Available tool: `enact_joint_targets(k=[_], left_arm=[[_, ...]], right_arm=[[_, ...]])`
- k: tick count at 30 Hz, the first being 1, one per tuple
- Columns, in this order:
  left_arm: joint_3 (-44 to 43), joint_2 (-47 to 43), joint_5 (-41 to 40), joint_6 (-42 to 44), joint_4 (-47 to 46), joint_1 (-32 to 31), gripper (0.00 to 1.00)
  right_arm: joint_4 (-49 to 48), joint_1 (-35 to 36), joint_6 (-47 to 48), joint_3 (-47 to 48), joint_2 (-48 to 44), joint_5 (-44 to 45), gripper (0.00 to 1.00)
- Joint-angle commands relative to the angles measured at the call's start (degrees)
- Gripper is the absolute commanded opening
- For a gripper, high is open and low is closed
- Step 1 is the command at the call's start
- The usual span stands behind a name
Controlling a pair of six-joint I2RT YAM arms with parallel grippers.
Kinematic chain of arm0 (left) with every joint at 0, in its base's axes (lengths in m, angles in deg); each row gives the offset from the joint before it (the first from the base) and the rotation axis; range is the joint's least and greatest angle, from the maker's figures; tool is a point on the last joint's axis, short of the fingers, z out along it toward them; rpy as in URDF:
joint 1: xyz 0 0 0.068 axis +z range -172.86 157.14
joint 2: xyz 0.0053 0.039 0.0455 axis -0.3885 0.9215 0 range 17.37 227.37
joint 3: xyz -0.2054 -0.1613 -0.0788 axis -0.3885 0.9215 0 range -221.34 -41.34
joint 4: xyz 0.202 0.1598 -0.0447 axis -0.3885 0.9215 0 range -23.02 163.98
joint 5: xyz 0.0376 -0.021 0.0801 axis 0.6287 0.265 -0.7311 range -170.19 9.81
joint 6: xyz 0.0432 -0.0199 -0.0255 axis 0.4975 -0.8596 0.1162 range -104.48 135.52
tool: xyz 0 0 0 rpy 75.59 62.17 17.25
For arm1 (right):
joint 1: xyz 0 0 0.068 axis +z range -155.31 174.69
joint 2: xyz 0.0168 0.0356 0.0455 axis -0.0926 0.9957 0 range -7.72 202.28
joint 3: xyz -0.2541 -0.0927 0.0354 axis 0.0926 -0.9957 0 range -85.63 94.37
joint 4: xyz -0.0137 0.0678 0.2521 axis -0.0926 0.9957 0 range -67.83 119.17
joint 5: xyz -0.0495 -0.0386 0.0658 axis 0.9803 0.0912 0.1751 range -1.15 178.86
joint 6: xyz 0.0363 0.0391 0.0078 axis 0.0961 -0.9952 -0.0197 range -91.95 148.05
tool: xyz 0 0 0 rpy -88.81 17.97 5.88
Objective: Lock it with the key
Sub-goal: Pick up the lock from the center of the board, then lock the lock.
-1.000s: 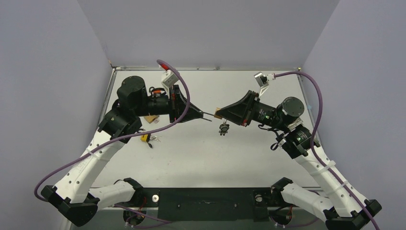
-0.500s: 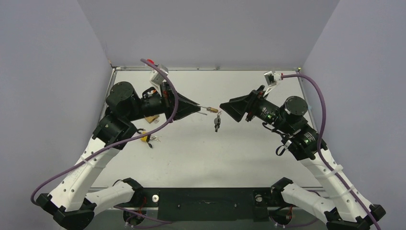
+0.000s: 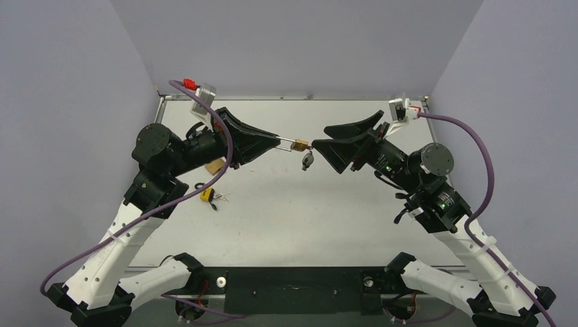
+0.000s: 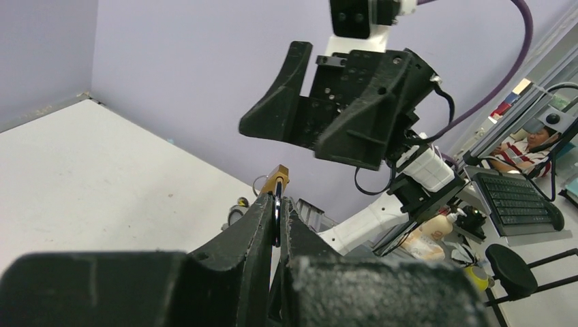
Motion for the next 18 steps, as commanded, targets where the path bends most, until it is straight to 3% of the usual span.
enact_joint_targets(k=[1,10,18], left_arm=[[-2.59,-0.90,-2.94,-3.97,-6.30,-0.25,0.00],[-4.13,0.22,-0.20,-10.04,-10.63,-0.24,0.00],[-4.69,0.42,0.10,-11.68,-10.99,-0.24,0.00]], right_arm=[[-8.46,2.99,4.95,3.59,0.79,-2.04,0.65],[-8.54,3.14,7.07,7.80,6.10,-9.63,0.63],[-9.84,3.09,5.89,8.31,7.23,-14.22,0.52]])
